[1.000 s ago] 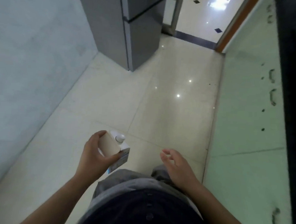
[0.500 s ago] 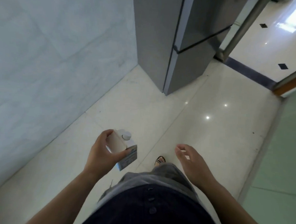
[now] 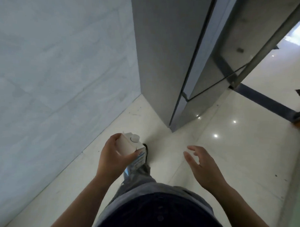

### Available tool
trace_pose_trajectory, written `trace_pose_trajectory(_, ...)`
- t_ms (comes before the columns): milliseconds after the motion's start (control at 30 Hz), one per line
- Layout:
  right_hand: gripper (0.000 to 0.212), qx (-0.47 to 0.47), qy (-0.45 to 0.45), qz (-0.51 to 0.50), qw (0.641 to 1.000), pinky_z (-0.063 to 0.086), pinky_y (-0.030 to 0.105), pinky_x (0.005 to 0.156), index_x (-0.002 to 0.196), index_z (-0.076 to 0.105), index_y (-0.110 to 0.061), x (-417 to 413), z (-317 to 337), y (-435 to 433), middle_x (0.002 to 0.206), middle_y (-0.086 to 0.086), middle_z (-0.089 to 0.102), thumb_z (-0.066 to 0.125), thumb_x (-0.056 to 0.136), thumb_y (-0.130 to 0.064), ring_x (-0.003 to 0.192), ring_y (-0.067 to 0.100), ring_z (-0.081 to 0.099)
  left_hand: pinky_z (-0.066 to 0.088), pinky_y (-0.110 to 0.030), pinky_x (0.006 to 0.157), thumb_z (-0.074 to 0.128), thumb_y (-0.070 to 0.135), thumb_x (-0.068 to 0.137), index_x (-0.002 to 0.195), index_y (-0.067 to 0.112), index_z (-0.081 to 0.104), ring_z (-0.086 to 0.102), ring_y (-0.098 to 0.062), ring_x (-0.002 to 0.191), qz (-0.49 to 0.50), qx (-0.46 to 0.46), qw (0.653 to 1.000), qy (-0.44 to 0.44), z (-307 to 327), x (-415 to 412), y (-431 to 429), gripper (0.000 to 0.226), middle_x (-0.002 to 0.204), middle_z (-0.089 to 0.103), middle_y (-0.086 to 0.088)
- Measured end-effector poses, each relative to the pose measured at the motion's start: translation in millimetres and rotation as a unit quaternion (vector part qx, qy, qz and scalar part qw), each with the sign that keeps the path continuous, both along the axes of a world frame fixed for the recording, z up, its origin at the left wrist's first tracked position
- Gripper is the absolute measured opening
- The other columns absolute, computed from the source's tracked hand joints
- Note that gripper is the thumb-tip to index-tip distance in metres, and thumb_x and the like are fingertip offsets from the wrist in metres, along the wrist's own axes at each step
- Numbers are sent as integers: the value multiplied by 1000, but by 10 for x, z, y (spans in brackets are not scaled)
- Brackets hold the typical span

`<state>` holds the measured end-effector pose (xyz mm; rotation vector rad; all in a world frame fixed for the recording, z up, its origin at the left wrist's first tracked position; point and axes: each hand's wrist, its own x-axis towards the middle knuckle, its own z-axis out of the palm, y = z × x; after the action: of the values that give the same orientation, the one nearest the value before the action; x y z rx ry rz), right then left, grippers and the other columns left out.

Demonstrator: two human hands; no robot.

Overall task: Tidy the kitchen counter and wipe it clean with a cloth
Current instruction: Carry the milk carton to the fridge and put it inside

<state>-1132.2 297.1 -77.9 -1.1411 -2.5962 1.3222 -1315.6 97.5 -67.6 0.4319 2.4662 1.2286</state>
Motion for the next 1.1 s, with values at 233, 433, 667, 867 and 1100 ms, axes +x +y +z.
trace_pose_trajectory(233,56,83,125,-164,975,39,22,87,129,45,-18,-1513,622,1163,127,0,51,44,86,-54,114,13,49,51,-35,77,82,36,61,114,30,44,55,-17,98,-144,25,988,53,333,-1695,1340,66,112,55,6)
trace_pose_trajectory(433,57,171,194,-272,927,44,34,97,135,37,-18,-2183,1064,1788,138,4,45,52,88,-46,121,17,46,45,-21,69,80,44,59,110,33,41,53,-12,93,-268,37,958,92,728,-2428,2312,65,106,52,9)
trace_pose_trajectory(667,65,217,247,-355,875,45,24,90,136,31,-15,-2498,1431,2217,140,6,38,63,84,-36,116,13,47,50,-28,74,76,52,55,115,33,41,53,-12,96,-328,80,937,92,1059,-2653,3045,72,109,50,10)
trace_pose_trajectory(867,62,250,307,-365,843,47,22,93,137,28,-10,-2688,1533,2376,137,10,38,63,86,-19,114,9,46,39,-11,61,74,50,56,117,33,40,52,-1,87,-332,116,932,90,1151,-2653,3317,72,108,49,13)
trace_pose_trajectory(1100,68,315,353,-368,800,51,42,93,136,30,-22,-2674,1498,2391,138,6,47,70,82,-17,122,22,52,39,-12,63,78,39,61,119,30,41,50,-11,98,-318,134,933,100,1144,-2636,3466,70,113,47,11)
